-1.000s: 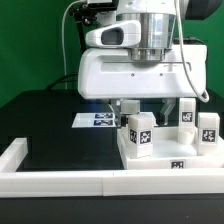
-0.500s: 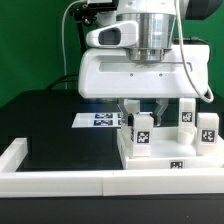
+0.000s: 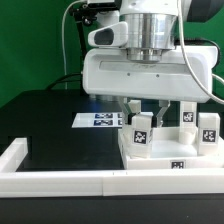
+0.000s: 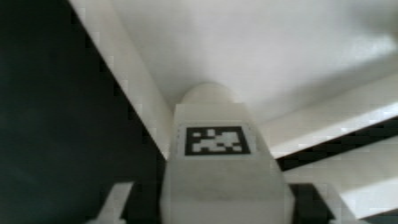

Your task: Assemble square table

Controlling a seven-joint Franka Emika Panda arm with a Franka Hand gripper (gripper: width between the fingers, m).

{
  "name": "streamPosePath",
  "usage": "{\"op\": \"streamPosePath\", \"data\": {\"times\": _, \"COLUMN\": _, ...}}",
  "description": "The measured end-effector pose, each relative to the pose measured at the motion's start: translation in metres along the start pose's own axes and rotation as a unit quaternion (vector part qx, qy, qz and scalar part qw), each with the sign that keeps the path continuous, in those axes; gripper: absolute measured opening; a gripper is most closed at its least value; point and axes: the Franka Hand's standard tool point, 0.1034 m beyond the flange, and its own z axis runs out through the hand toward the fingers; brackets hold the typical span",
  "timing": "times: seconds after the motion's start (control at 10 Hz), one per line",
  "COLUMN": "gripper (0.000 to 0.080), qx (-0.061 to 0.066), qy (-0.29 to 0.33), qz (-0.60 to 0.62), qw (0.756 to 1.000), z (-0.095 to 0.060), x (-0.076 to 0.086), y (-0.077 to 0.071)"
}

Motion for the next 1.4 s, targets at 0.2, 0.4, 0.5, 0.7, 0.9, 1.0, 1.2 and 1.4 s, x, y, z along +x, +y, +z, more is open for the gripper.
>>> {"op": "streamPosePath", "data": {"times": 0.2, "gripper": 0.0291, "qx": 0.005, "qy": 0.005, "qz": 0.086, "qw": 0.996, "z": 0.0001, "x": 0.0005, "y": 0.0009}}
{"op": "streamPosePath", "data": {"times": 0.4, "gripper": 0.0291, "qx": 0.006, "qy": 0.004, "qz": 0.165, "qw": 0.986, "z": 0.0003, "x": 0.0006, "y": 0.0009}}
{"op": "streamPosePath", "data": {"times": 0.5, "gripper": 0.0291, "qx": 0.007, "qy": 0.003, "qz": 0.196, "qw": 0.981, "z": 0.0003, "x": 0.0004, "y": 0.0007}}
{"op": "streamPosePath", "data": {"times": 0.7, "gripper": 0.0291, "qx": 0.008, "qy": 0.001, "qz": 0.255, "qw": 0.967, "z": 0.0004, "x": 0.0006, "y": 0.0011}}
{"op": "streamPosePath", "data": {"times": 0.9, "gripper": 0.0291, "qx": 0.011, "qy": -0.001, "qz": 0.301, "qw": 0.954, "z": 0.0004, "x": 0.0009, "y": 0.0016}}
{"op": "streamPosePath", "data": {"times": 1.0, "gripper": 0.0291, "qx": 0.011, "qy": -0.001, "qz": 0.288, "qw": 0.958, "z": 0.0005, "x": 0.0007, "y": 0.0014}}
{"op": "streamPosePath", "data": {"times": 1.2, "gripper": 0.0573, "qx": 0.012, "qy": -0.001, "qz": 0.248, "qw": 0.969, "z": 0.0004, "x": 0.0009, "y": 0.0017}}
{"op": "streamPosePath", "data": {"times": 1.4, "gripper": 0.0634, "qx": 0.012, "qy": 0.001, "qz": 0.125, "qw": 0.992, "z": 0.0003, "x": 0.0016, "y": 0.0025}}
